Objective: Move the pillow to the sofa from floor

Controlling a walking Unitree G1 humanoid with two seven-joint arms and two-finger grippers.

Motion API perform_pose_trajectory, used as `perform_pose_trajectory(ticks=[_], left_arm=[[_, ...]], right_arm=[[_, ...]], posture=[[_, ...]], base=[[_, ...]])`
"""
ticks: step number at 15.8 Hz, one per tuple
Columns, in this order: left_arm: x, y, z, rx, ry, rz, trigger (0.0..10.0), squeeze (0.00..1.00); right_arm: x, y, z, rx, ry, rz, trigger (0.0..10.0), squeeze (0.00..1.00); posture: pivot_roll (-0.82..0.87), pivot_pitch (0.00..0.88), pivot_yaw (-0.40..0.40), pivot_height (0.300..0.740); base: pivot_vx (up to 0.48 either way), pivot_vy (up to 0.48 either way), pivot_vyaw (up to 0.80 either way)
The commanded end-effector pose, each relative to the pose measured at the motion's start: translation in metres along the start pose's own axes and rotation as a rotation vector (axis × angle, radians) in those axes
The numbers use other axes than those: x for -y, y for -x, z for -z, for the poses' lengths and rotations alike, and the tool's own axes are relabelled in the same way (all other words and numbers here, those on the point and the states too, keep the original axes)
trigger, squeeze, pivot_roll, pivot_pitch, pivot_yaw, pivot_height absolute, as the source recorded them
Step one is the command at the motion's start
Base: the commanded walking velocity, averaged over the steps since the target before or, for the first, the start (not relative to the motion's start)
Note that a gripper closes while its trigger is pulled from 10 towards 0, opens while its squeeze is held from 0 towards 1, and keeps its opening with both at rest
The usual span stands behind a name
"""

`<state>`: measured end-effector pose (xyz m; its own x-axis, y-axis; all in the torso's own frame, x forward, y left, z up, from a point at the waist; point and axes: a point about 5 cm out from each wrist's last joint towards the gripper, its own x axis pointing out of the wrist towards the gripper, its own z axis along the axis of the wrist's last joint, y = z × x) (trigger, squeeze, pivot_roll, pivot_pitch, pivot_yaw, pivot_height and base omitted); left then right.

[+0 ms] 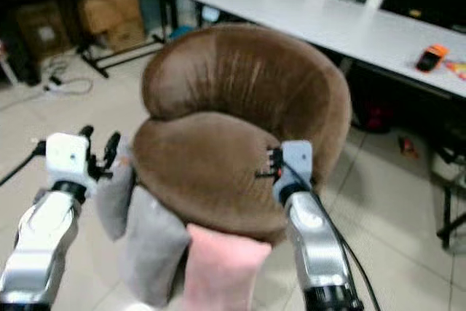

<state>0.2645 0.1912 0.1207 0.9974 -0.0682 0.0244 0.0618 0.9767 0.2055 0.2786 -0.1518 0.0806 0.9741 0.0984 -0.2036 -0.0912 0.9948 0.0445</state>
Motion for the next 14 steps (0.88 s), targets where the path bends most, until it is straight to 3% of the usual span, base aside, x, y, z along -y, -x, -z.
perform_pose_trajectory(ticks=[1,5,14], left_arm=[[0.0014,-0.0013,-0.0037,0.015,-0.007,0.013,10.0,0.0],[0.0004,-0.0015,-0.0039,0.023,-0.022,-0.007,10.0,0.0],[0.0008,0.0018,-0.0026,0.023,-0.03,-0.017,10.0,0.0]], right_arm=[[0.0027,-0.0018,-0.0055,0.02,-0.007,0.012,10.0,0.0],[0.0018,-0.0009,-0.0041,0.011,-0.029,0.0,10.0,0.0],[0.0016,0.0007,-0.0028,0.008,-0.016,-0.016,10.0,0.0]], posture=[[-0.06,0.0,-0.045,0.74],[-0.06,0.0,-0.044,0.735],[-0.06,0.0,-0.053,0.64]], base=[[0.341,0.0,0.0],[0.0,0.0,0.0],[0.0,0.0,0.0]])
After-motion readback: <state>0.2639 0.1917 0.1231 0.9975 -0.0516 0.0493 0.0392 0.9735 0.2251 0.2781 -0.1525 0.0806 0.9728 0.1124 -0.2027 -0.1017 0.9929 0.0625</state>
